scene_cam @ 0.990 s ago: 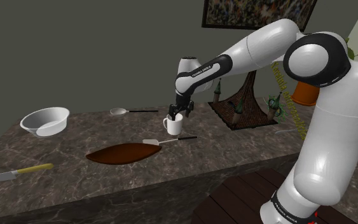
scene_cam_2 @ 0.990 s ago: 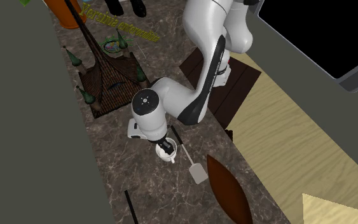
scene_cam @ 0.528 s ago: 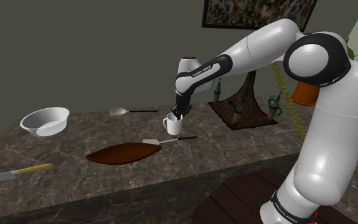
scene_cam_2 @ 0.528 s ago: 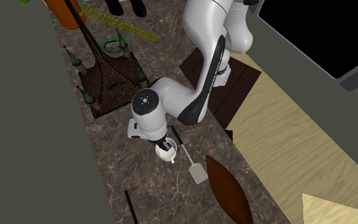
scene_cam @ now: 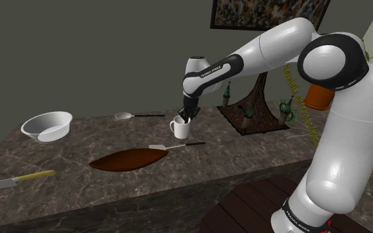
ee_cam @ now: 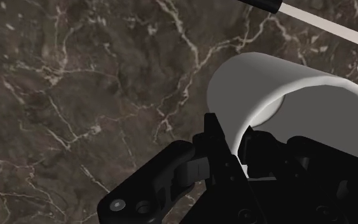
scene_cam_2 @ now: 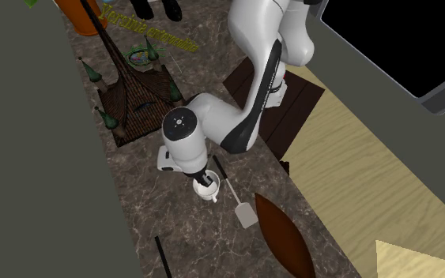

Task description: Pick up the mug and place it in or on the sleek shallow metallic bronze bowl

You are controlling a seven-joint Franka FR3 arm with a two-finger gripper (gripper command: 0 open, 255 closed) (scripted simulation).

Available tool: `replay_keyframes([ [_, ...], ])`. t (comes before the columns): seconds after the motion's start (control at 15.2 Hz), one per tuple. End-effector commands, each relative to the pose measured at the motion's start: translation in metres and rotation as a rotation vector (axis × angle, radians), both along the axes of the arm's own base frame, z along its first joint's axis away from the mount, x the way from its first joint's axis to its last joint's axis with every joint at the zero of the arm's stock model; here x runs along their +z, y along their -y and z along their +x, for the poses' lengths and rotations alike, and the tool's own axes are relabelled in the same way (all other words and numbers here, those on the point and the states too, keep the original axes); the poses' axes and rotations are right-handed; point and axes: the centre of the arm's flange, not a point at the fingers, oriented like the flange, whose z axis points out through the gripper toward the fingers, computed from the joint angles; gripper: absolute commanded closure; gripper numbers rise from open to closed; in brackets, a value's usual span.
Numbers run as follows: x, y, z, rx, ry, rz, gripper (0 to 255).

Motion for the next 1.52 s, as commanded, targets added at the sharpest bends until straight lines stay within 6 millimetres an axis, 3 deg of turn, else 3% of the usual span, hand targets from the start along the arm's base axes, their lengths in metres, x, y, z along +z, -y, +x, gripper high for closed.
replay_keyframes([
  [0.0, 0.009, 0.000, 0.000, 0.000, 0.000, 0.000, 255],
  [1.25, 0.110, 0.000, 0.000, 0.000, 0.000, 0.000, 255],
  [1.45, 0.113, -0.039, -0.002, 0.000, 0.000, 0.000, 255],
])
